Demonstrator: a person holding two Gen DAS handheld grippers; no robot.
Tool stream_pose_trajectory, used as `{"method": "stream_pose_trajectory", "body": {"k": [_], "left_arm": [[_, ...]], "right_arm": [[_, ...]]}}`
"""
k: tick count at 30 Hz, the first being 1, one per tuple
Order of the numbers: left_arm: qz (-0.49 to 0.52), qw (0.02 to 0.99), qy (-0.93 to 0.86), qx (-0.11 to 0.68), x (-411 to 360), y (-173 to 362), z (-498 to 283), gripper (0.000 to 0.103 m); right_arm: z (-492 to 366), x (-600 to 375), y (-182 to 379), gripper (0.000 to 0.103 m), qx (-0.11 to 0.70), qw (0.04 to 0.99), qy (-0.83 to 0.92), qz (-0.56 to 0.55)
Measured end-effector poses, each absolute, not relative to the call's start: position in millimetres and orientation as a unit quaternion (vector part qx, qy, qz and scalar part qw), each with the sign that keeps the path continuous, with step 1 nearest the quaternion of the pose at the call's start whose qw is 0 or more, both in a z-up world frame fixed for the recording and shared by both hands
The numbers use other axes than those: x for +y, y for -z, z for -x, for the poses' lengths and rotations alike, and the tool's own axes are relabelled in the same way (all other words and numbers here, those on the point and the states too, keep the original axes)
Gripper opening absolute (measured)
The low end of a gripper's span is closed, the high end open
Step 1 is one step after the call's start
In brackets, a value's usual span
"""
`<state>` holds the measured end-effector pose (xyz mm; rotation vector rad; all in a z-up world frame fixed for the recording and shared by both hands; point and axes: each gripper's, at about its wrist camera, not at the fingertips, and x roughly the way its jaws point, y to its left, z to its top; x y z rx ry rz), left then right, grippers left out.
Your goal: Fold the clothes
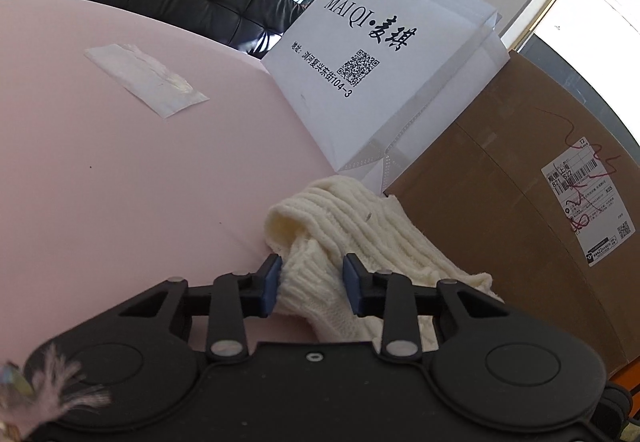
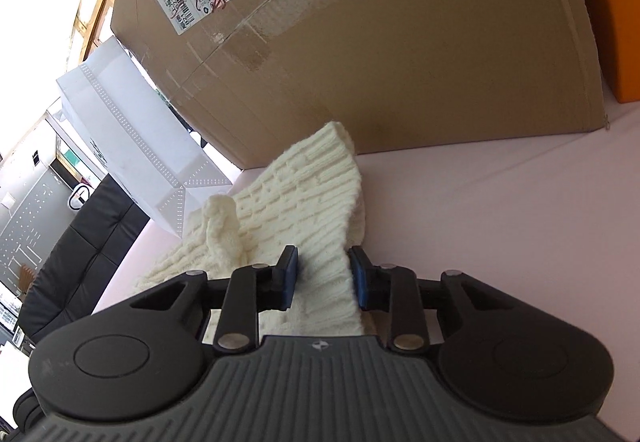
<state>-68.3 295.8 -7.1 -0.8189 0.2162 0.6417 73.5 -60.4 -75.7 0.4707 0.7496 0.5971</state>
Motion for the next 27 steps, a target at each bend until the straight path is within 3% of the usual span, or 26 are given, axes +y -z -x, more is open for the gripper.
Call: {"method": "stream_pose_trajectory", "body": {"k": [6, 20, 24, 27], "left_arm": [[0.435, 0.861, -0.245, 0.096, 302.1, 12.0, 74.4, 0.032], [0.376, 0.911, -0.168, 0.016, 213.5, -18.5, 115.7, 0.026], [0.368, 0.924, -0.100, -0.031, 175.7, -31.9, 132.2, 0.015], [0.343, 0.938, -0.052, -0.008, 140.4, -39.5, 124.3, 0.014]], "right_arm": [[-68.7, -65.2, 58.9, 0.018, 0.342, 0.867, -0.294, -0.214], [-0.7, -145.0, -1.7, 0.016, 0.242, 0.858, -0.381, -0.243], [21.6, -184.8, -15.2, 0.015, 0.215, 0.859, -0.395, -0.246], [37.3, -217.1, -21.3, 0.003, 0.197, 0.855, -0.413, -0.246]]}}
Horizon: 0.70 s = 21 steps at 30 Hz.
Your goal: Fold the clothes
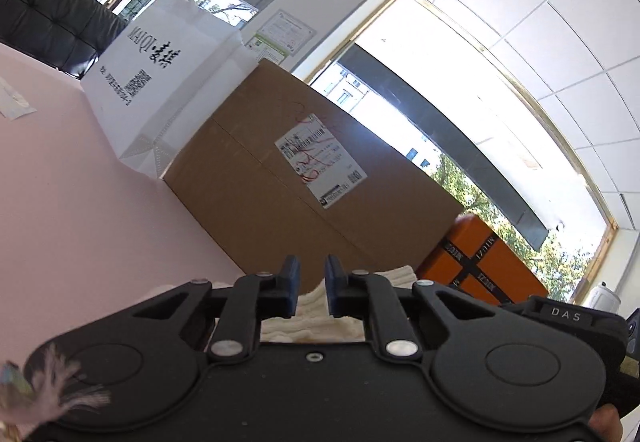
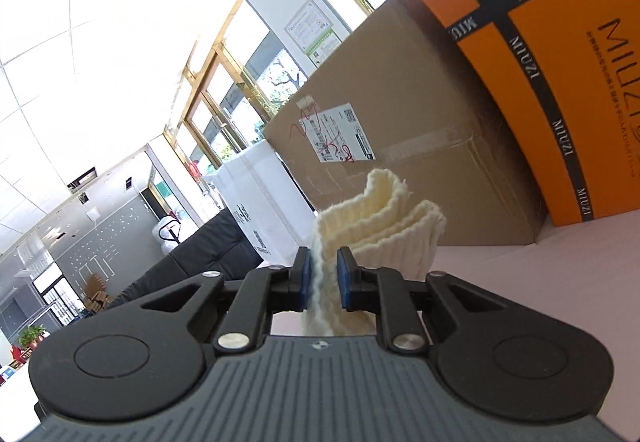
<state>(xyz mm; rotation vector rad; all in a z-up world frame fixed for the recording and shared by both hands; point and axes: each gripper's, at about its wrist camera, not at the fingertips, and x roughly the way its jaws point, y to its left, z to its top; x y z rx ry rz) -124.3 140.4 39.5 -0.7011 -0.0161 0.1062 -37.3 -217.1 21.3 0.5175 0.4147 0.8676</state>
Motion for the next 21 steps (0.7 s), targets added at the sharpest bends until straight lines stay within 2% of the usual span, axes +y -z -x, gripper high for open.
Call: {"method": "stream_pose_trajectory", "body": {"k": [4, 7, 8, 9, 10, 11, 12, 13, 14, 17, 21], "left_arm": [[0.295, 0.955, -0.033, 0.025, 102.7, -41.8, 115.1, 0.015], [0.295, 0.951, -0.088, 0.043, 105.4, -42.3, 115.1, 0.016], [0.296, 0.948, -0.106, 0.050, 109.3, -41.3, 116.4, 0.018], [0.299, 0.944, -0.126, 0.055, 114.1, -39.2, 119.0, 0.028], [0.307, 0.936, -0.159, 0.062, 122.0, -34.0, 123.8, 0.045], [0.318, 0.927, -0.187, 0.064, 129.4, -28.8, 129.0, 0.055], [0.328, 0.917, -0.216, 0.066, 136.8, -23.7, 134.2, 0.068], [0.338, 0.907, -0.244, 0.067, 144.1, -18.5, 139.4, 0.072], [0.349, 0.898, -0.259, 0.075, 150.1, -14.5, 141.6, 0.074], [0.376, 0.882, -0.265, 0.102, 161.8, -4.1, 141.3, 0.074], [0.360, 0.896, -0.209, 0.154, 152.8, 0.9, 122.7, 0.074]], "right_arm": [[53.1, -252.3, -15.1, 0.000, 0.190, 0.884, -0.373, -0.208], [46.2, -273.4, 5.8, 0.000, 0.226, 0.890, -0.345, -0.196], [43.1, -279.1, 14.2, 0.001, 0.242, 0.889, -0.334, -0.197], [40.3, -284.7, 22.8, 0.004, 0.258, 0.889, -0.323, -0.198], [36.3, -289.4, 31.6, 0.008, 0.275, 0.888, -0.311, -0.199], [31.7, -292.6, 40.2, 0.016, 0.291, 0.886, -0.299, -0.201], [27.1, -295.3, 48.6, 0.045, 0.306, 0.885, -0.287, -0.203], [22.5, -298.0, 57.0, 0.078, 0.321, 0.883, -0.275, -0.206], [17.2, -299.1, 64.1, 0.084, 0.332, 0.879, -0.268, -0.213], [-3.1, -287.3, 77.5, 0.082, 0.359, 0.859, -0.289, -0.224], [-23.0, -251.4, 78.0, 0.082, 0.340, 0.877, -0.295, -0.166]]}}
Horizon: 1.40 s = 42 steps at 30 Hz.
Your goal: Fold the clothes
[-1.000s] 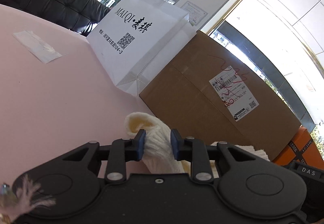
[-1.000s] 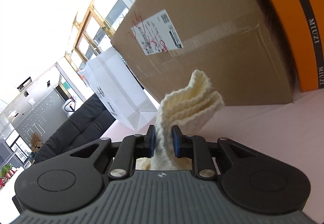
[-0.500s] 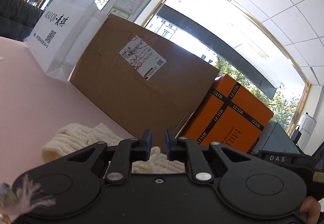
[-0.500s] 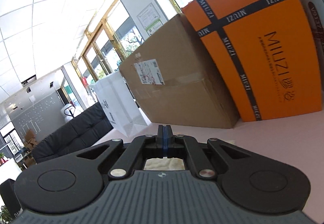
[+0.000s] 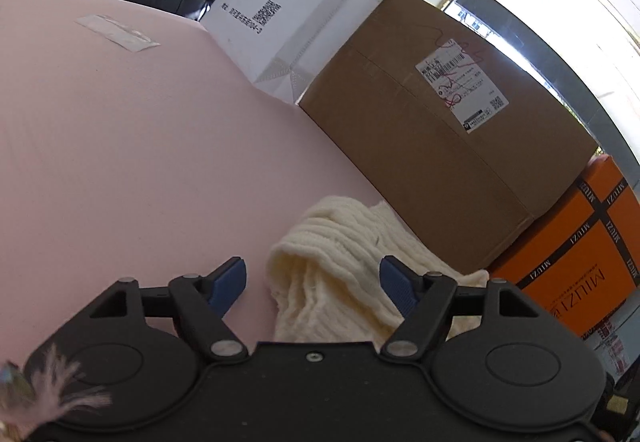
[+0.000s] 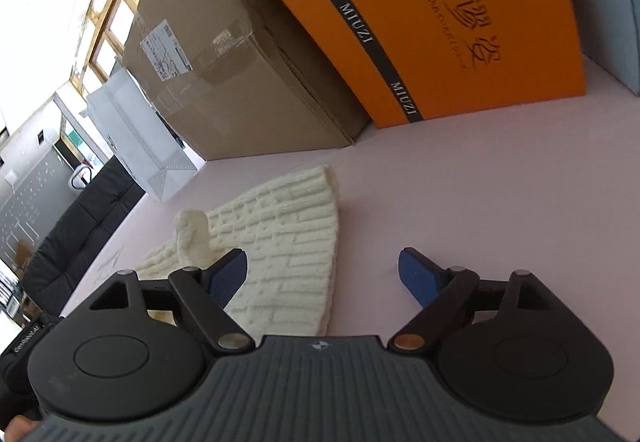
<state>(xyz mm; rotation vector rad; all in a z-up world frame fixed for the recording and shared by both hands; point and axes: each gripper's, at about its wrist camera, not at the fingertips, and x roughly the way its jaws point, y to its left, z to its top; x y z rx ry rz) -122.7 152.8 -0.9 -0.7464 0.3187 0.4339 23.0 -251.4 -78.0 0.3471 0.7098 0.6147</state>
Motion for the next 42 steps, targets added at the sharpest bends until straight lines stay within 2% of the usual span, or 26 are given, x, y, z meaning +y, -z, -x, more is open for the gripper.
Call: {"method": "stream_pose_trajectory", "body": {"k": [3, 4, 5, 6, 7, 10, 12, 17, 23, 27, 29, 30, 31, 33, 35, 37, 39, 42], "left_arm": [[0.326, 0.908, -0.205, 0.167, 143.8, 0.8, 113.7, 0.071], [0.320, 0.909, -0.204, 0.171, 142.0, 0.4, 111.5, 0.071], [0.314, 0.911, -0.204, 0.175, 140.3, -0.1, 109.3, 0.071], [0.308, 0.913, -0.199, 0.179, 138.5, -0.3, 107.1, 0.054], [0.308, 0.914, -0.190, 0.184, 137.7, 0.0, 105.7, 0.042], [0.290, 0.924, -0.183, 0.170, 131.3, -6.4, 110.5, 0.028], [0.291, 0.931, -0.157, 0.159, 124.5, -11.3, 115.2, 0.025], [0.272, 0.954, -0.038, 0.124, 90.3, -28.9, 129.4, 0.023], [0.214, 0.962, 0.064, 0.156, 43.3, -31.5, 118.5, 0.023], [0.148, 0.961, 0.048, 0.227, 15.7, -23.3, 96.8, 0.031], [0.120, 0.968, 0.038, 0.219, 14.2, -28.2, 97.6, 0.047], [0.097, 0.973, 0.021, 0.206, 13.0, -31.3, 100.8, 0.064], [0.075, 0.978, 0.006, 0.192, 11.5, -34.2, 104.1, 0.077], [0.025, 0.984, 0.010, 0.178, 4.6, -39.2, 104.8, 0.085], [-0.023, 0.985, 0.024, 0.170, -4.1, -42.9, 102.7, 0.088], [-0.065, 0.979, 0.059, 0.182, -17.2, -43.4, 93.2, 0.094], [-0.078, 0.972, 0.076, 0.208, -31.9, -40.4, 80.8, 0.094], [-0.099, 0.964, 0.080, 0.233, -48.0, -34.0, 63.7, 0.094]], "right_arm": [[-41.3, -230.6, 80.1, 0.083, 0.335, 0.883, -0.292, -0.152], [-44.9, -224.8, 79.3, 0.074, 0.336, 0.882, -0.296, -0.148], [-47.2, -219.1, 79.2, 0.060, 0.342, 0.876, -0.308, -0.149], [-47.1, -212.9, 80.9, 0.043, 0.347, 0.872, -0.312, -0.148], [-42.2, -208.8, 81.8, 0.038, 0.339, 0.878, -0.308, -0.141], [-27.6, -212.1, 77.8, 0.024, 0.308, 0.886, -0.323, -0.127], [-20.6, -227.1, 67.0, 0.019, 0.299, 0.876, -0.346, -0.151], [16.0, -285.6, 30.8, 0.017, 0.238, 0.885, -0.365, -0.165], [45.0, -361.0, 19.0, 0.017, 0.199, 0.917, -0.315, -0.142], [40.2, -388.2, 46.1, 0.017, 0.243, 0.925, -0.267, -0.122], [35.8, -396.3, 62.2, 0.017, 0.267, 0.922, -0.250, -0.124], [34.2, -399.7, 66.9, 0.017, 0.276, 0.919, -0.249, -0.131], [32.5, -403.2, 71.6, 0.018, 0.284, 0.916, -0.248, -0.138], [31.3, -406.6, 73.7, 0.021, 0.289, 0.913, -0.248, -0.145], [31.8, -409.0, 74.1, 0.027, 0.293, 0.913, -0.242, -0.148], [32.8, -410.4, 75.2, 0.046, 0.299, 0.913, -0.234, -0.150], [33.2, -410.6, 76.5, 0.052, 0.305, 0.912, -0.227, -0.153], [32.2, -410.1, 78.5, 0.055, 0.309, 0.910, -0.227, -0.157]]}}
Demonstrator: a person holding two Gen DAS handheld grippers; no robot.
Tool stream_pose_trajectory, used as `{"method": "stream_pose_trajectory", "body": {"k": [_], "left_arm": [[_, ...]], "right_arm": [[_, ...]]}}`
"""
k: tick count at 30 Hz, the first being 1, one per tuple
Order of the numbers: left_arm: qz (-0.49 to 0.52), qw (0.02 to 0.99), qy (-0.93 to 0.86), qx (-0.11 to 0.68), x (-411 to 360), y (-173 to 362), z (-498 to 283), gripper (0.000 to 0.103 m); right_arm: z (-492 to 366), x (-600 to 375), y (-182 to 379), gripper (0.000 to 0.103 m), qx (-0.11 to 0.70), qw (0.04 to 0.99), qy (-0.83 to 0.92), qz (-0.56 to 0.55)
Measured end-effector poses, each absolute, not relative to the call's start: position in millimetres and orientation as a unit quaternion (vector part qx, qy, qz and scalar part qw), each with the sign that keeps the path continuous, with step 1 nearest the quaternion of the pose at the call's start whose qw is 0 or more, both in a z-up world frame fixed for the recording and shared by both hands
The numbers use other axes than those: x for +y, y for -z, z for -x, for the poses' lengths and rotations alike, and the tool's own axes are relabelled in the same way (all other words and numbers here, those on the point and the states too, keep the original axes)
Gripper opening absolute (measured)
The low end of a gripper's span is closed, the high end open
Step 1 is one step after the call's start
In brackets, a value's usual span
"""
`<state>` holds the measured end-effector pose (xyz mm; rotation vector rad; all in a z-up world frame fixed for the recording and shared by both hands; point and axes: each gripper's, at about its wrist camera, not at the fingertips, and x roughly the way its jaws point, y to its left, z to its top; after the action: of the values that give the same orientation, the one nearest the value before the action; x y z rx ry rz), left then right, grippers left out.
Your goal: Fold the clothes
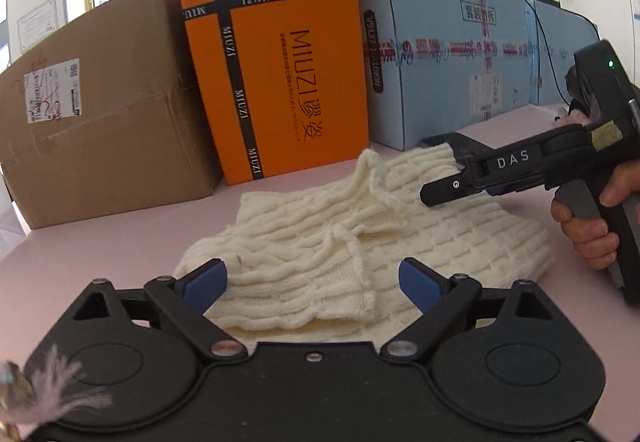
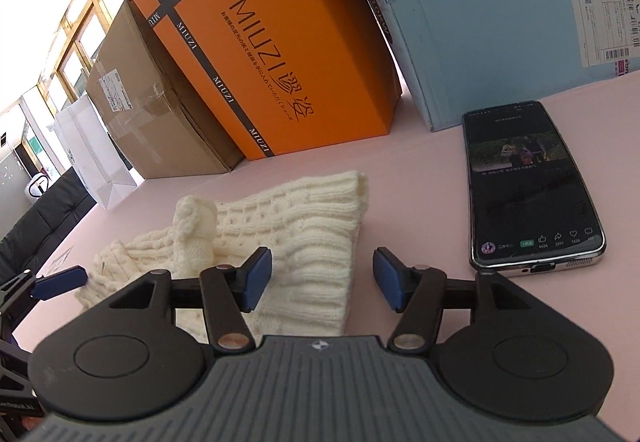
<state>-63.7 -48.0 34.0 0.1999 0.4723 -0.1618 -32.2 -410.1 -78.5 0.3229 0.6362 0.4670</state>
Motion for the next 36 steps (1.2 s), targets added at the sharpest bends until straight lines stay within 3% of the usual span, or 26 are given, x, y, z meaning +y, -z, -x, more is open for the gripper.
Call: {"method": "stream_pose_trajectory", "body": {"k": [5, 10, 11, 12, 14, 16, 19, 22, 26, 28, 36], "left_arm": [[-0.125, 0.958, 0.078, 0.246, -66.3, -32.0, 36.9, 0.093], [-0.088, 0.957, 0.059, 0.271, -62.1, -30.2, -1.4, 0.088], [-0.088, 0.956, 0.058, 0.275, -61.2, -28.8, -6.7, 0.081], [-0.087, 0.956, 0.053, 0.276, -59.1, -26.9, -12.0, 0.062], [-0.075, 0.957, 0.057, 0.274, -52.6, -27.7, -15.3, 0.048], [-0.068, 0.960, 0.056, 0.265, -46.7, -30.8, -14.5, 0.024], [-0.055, 0.971, 0.031, 0.229, -31.8, -40.3, -5.5, 0.023], [-0.031, 0.981, -0.010, 0.190, -8.8, -54.8, 6.7, 0.022], [0.000, 0.984, -0.081, 0.160, 31.5, -63.4, 20.5, 0.020], [0.029, 0.982, -0.101, 0.158, 53.1, -61.3, 24.6, 0.017], [0.085, 0.972, -0.097, 0.194, 73.4, -46.1, 32.8, 0.017]], "right_arm": [[32.2, -408.6, 79.3, 0.058, 0.307, 0.910, -0.229, -0.156], [32.1, -408.2, 79.0, 0.059, 0.309, 0.908, -0.237, -0.157], [32.1, -407.9, 79.1, 0.059, 0.310, 0.906, -0.242, -0.157], [32.2, -407.4, 79.2, 0.059, 0.311, 0.904, -0.247, -0.157], [32.7, -405.7, 79.3, 0.059, 0.311, 0.903, -0.253, -0.153], [32.6, -405.8, 79.7, 0.054, 0.309, 0.905, -0.250, -0.153], [30.8, -406.1, 81.0, 0.037, 0.307, 0.907, -0.244, -0.153], [31.1, -407.3, 79.7, 0.026, 0.297, 0.912, -0.240, -0.151], [34.0, -409.8, 75.7, 0.020, 0.276, 0.921, -0.232, -0.150], [35.6, -410.5, 73.3, 0.008, 0.264, 0.926, -0.224, -0.148], [37.4, -411.0, 69.4, 0.008, 0.262, 0.928, -0.219, -0.146]]}}
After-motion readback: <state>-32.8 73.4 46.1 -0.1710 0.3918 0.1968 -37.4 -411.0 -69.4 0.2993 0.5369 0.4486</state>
